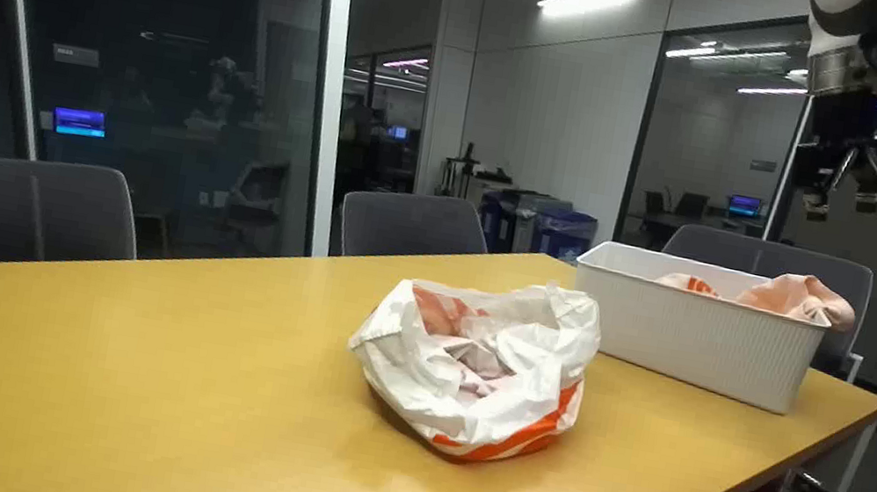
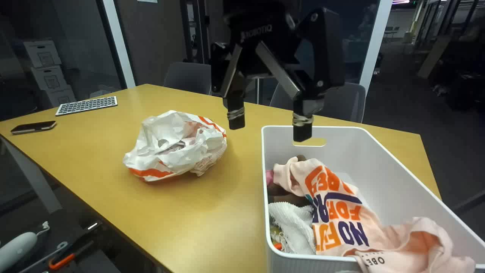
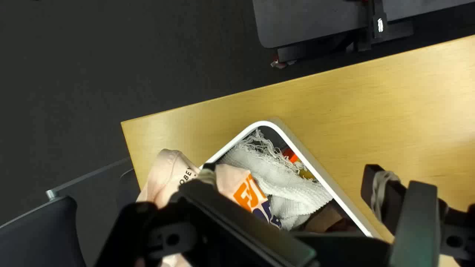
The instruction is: Remove the peach shirt from the basket, then put it in the plastic and pull up the plastic
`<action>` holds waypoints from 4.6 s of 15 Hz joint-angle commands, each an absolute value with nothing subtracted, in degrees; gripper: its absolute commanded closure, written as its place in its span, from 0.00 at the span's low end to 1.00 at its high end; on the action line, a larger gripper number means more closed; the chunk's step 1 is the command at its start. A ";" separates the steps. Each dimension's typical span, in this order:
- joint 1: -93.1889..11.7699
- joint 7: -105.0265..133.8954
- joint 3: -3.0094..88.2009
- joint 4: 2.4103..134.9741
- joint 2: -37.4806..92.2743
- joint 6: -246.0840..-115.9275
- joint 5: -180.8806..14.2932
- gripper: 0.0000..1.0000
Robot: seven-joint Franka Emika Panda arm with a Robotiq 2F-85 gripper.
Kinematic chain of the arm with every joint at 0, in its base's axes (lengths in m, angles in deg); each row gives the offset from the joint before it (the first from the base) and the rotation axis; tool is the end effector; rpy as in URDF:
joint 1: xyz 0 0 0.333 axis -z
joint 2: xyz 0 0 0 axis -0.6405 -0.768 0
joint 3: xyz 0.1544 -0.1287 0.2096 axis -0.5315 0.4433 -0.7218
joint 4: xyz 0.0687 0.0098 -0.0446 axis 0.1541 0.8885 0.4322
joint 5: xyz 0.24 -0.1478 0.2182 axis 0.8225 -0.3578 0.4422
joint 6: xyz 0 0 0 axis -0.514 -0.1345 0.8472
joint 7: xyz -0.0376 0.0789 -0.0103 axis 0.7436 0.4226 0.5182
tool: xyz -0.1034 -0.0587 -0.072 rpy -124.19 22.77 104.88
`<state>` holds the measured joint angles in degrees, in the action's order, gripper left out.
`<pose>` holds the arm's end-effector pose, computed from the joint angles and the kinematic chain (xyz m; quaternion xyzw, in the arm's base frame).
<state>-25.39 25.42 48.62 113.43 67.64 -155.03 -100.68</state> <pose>0.3390 -0.1942 0.4252 0.9872 -0.0833 -0.0737 0.1148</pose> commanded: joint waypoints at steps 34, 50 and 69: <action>-19.89 43.93 46.25 97.75 28.20 -192.94 -74.15 1.00; -25.27 15.69 46.31 101.05 61.09 -201.45 -121.86 1.00; -38.33 29.40 47.93 128.37 77.20 -188.26 -90.62 1.00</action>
<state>-37.16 24.84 46.19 125.88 77.90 -190.12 -94.49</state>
